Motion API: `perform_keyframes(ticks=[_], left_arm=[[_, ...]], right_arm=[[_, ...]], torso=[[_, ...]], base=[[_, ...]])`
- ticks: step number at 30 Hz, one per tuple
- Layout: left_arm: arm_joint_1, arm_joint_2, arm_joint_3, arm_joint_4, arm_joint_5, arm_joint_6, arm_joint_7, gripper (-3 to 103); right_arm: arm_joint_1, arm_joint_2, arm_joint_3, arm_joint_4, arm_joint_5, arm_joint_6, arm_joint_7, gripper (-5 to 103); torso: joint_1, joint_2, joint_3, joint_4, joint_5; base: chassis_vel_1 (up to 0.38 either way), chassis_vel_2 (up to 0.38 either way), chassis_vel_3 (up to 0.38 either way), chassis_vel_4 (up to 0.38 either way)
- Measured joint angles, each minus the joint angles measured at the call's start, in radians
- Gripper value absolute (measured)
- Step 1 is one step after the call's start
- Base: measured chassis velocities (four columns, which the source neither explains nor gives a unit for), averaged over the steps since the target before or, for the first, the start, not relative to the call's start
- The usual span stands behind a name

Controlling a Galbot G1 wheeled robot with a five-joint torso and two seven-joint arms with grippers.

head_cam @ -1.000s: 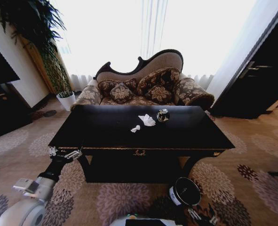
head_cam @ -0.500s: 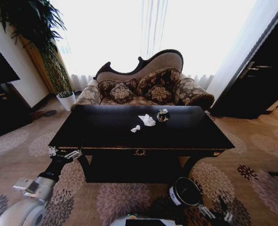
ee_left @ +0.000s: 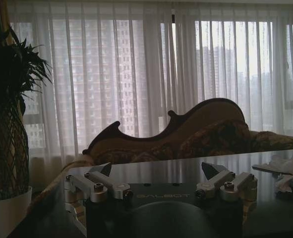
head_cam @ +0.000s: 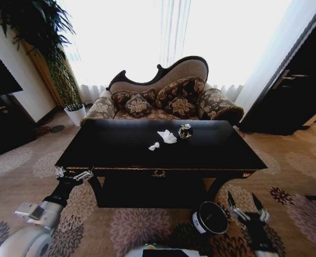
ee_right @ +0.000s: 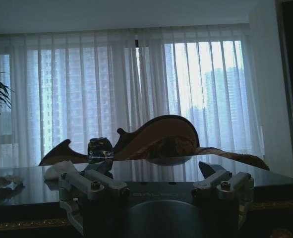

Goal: Move to the front of the table and place the trash on the table into the trash bin.

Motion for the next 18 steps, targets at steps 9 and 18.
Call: perform_keyframes(ticks=[9, 18], left_arm=[[0.000, 0.000, 0.000, 0.000, 0.000, 0.000, 0.000, 100], [0.000, 0.000, 0.000, 0.000, 0.000, 0.000, 0.000, 100]], right_arm=[[0.165, -0.183, -0.017, 0.056, 0.022, -0.263, 0.061, 100], [0.289, -0.391, -0.080, 0.034, 0.075, -0.396, 0.112, 100]], torso=[[0.000, 0.000, 0.000, 0.0001, 0.0003], [0.000, 0.000, 0.000, 0.0001, 0.0003]], base=[[0.000, 0.000, 0.000, 0.000], [0.000, 0.000, 0.000, 0.000]])
